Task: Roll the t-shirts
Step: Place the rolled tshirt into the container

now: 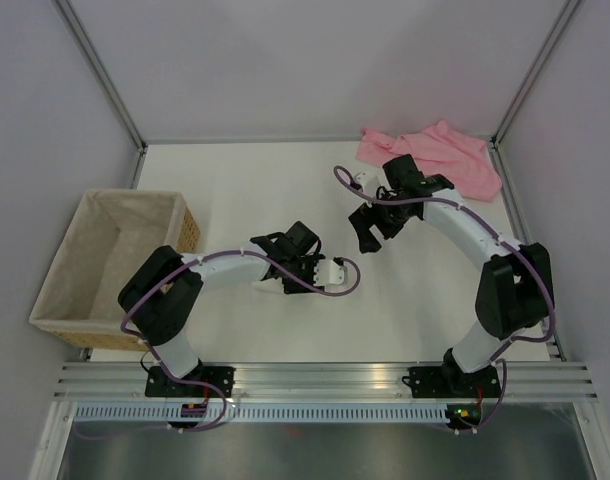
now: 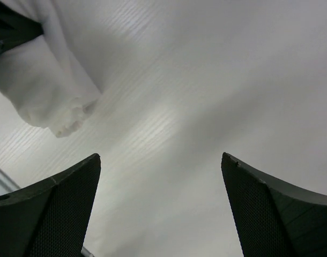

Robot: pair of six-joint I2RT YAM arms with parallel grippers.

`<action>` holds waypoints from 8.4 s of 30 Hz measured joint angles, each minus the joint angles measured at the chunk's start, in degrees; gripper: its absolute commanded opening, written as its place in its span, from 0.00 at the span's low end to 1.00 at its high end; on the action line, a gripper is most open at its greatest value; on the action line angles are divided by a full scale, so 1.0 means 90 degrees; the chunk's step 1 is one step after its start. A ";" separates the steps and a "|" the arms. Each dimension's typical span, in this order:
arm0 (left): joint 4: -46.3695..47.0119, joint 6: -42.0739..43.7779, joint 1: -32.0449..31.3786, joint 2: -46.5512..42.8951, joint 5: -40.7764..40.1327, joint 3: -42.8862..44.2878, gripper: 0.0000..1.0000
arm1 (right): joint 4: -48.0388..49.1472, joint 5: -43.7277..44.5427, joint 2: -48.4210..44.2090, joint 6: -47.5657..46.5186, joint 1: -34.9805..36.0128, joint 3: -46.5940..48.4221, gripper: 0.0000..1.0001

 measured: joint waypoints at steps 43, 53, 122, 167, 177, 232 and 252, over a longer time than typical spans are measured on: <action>-0.1336 -0.2858 0.2781 0.0151 0.0124 0.1355 0.02 | 0.5241 0.2016 -0.4376 0.0954 -0.0012 -0.2975 0.98; -0.1773 -0.2880 0.3203 0.0119 -0.0238 0.2120 0.02 | 0.5238 0.1885 -0.4131 0.0957 -0.0012 -0.2880 0.98; -0.1445 -0.3538 0.7662 0.0155 -0.0954 0.1008 0.70 | 0.5430 0.0862 -0.1552 0.1579 0.0656 -0.1418 0.98; -0.1015 -0.3436 0.7805 0.0376 -0.1829 0.2178 0.17 | 0.4597 0.0736 -0.1052 0.1226 0.0967 -0.0070 0.98; -0.0449 -0.3405 0.7820 0.0784 -0.0954 0.1926 0.21 | 0.4427 0.0755 -0.0857 0.1226 0.1078 0.0211 0.98; -0.1809 -0.2956 0.8359 -0.0432 -0.1625 0.0920 0.34 | 0.4415 0.0814 -0.0729 0.1112 0.1156 0.0175 0.98; -0.2203 -0.2771 0.4364 -0.0950 -0.1596 0.3674 0.51 | 0.4937 0.1365 -0.0828 0.1319 0.1156 0.0041 0.98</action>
